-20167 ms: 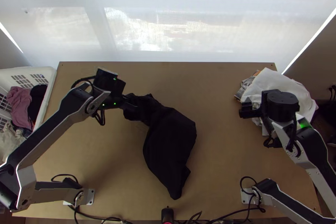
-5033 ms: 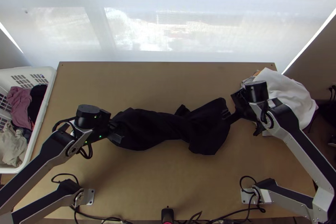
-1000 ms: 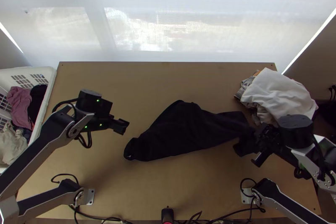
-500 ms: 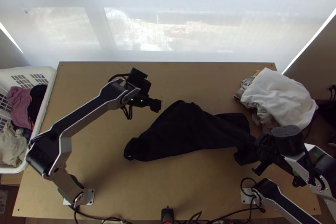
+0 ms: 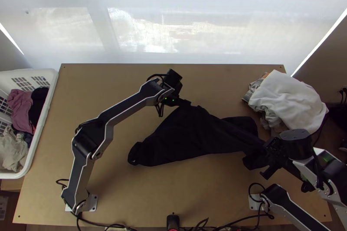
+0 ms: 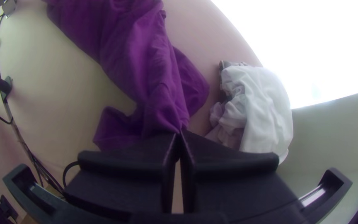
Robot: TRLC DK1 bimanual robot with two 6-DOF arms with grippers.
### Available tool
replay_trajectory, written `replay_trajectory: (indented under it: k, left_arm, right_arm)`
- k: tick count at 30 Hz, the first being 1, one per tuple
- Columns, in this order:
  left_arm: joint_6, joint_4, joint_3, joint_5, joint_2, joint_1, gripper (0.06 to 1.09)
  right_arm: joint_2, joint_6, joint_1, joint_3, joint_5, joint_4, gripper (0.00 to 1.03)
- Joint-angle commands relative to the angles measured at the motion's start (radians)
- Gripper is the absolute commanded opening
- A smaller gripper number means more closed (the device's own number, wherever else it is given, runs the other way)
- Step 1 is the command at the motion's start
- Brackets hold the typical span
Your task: Fold the t-shirt
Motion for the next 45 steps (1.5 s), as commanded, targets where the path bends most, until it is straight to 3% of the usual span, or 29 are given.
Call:
replay_trajectory:
  k: [1,3,6,12,30,45]
  left_arm:
    - [0.004,-0.002,0.086,-0.006,0.088,-0.013,1.04]
    - [0.003,-0.013,0.087,-0.004,0.091,-0.016,1.0]
    - [0.004,-0.038,0.093,-0.004,0.099,-0.024,0.82]
    - [0.004,-0.047,0.126,-0.004,0.11,-0.02,0.1]
    - [0.001,-0.145,0.181,-0.006,0.113,-0.012,0.09]
    - [-0.023,-0.262,0.175,-0.004,-0.222,0.109,0.09]
  right_arm:
    - [0.007,-0.007,-0.004,-0.006,0.008,0.0,0.03]
    - [0.011,-0.011,-0.004,-0.007,0.012,0.0,0.03]
    - [0.014,-0.014,-0.004,-0.015,0.015,0.006,0.03]
    - [0.014,-0.016,-0.004,-0.018,0.018,0.012,0.03]
    - [-0.001,-0.045,-0.033,-0.015,0.035,0.012,0.03]
    - [0.059,-0.05,-0.07,0.046,0.055,0.106,0.03]
